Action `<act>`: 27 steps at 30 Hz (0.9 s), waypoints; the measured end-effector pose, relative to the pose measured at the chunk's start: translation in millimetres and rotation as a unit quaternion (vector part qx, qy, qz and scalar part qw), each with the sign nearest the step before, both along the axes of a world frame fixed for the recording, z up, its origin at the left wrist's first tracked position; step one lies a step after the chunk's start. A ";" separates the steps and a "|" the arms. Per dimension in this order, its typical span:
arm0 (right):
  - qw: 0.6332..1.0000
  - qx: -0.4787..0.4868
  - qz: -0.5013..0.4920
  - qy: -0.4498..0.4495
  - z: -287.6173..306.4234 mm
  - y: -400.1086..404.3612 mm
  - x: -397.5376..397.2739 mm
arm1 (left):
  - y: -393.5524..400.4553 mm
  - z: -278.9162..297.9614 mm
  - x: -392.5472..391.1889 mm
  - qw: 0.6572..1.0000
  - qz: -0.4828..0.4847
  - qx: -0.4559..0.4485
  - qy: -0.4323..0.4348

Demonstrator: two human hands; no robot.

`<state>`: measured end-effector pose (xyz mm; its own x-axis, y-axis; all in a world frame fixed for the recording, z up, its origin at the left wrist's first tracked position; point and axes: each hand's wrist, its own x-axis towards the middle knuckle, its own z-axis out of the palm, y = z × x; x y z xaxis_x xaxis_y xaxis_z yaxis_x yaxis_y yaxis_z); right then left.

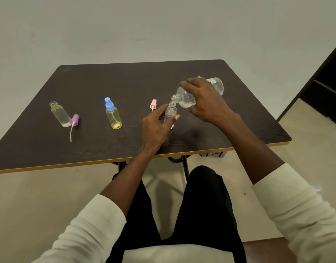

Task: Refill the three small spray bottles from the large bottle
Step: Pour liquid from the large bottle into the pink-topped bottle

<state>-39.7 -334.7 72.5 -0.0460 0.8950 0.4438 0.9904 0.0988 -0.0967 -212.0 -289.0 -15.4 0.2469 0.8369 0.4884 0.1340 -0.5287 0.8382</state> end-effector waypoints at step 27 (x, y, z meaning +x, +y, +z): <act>1.000 -0.006 0.006 -0.010 2.9 0.3 -0.8 | -0.1 -0.1 0.0 1.000 0.004 0.012 0.006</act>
